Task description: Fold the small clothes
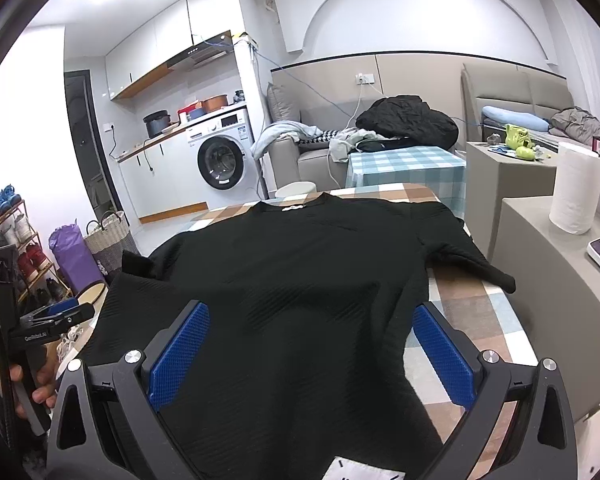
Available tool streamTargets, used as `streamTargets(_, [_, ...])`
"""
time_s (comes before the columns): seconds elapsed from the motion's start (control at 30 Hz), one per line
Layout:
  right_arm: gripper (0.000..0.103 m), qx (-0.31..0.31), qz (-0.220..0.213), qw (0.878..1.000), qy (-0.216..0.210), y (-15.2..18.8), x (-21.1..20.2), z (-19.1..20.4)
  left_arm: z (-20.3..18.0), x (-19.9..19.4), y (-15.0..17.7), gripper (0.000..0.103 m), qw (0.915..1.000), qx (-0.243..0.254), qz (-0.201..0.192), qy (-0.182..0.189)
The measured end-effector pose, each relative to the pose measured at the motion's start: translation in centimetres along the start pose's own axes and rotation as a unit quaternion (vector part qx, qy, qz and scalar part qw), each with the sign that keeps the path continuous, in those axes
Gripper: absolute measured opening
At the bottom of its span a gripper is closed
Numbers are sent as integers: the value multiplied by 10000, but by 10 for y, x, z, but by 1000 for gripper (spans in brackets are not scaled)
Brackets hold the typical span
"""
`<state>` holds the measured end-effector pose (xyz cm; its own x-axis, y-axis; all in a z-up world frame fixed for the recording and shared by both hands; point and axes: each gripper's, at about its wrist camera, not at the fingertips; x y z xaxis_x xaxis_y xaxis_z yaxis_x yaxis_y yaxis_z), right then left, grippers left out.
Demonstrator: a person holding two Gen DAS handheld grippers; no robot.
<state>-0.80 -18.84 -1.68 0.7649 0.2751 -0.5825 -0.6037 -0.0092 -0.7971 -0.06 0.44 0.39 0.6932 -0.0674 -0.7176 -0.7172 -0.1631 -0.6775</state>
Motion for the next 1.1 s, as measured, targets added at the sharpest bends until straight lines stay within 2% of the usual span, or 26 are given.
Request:
streamTargets(0.07, [103,-20,-57,9999,97,1,0,0,0,-1,0,102,10000,25,-32,-18])
streamTargets(0.23, [103,60,143,9999,43,-3,8,-2,2,-5,-3,102,10000,32,-91,-12])
streamTargets(0.33, [103,47,192,9997,158,-8,9,-3,3,-6,-7,102,9999,49,-107,16])
streamTargets(0.53, [103,392,355,9986,54,-23,9,-10,2,-2,-18,102,9998,178,-65,-53])
streamTargets(0.8, [103,683,348,9970,105,-35,10,-10,5,3,-34,102,9999,58,-59,-107])
streamTargets(0.93, [103,1079,786,9909,-178,-36,25,-19,10,8,-42,102,9998,-27,-3,-177])
streamTargets(0.97, [102,1142,824,9898,-203,-36,25,-21,12,10,-44,102,9998,-61,-1,-191])
streamTargets(1.07, [86,1303,1038,9854,-341,-39,32,-29,15,15,-49,102,9998,-107,36,-181])
streamTargets(1.1, [85,1372,1095,9840,-310,-39,35,-33,16,17,-51,102,9997,-125,43,-190])
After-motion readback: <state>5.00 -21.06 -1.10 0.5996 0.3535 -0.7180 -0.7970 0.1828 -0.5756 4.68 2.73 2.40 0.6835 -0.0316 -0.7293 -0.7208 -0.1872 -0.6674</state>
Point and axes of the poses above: each gripper's, at about its wrist camera, not at the fingertips, and x roughly the way its jaws point, z to its left, y to its underside, and after that the axes turned 11 degrees about z, right-handed
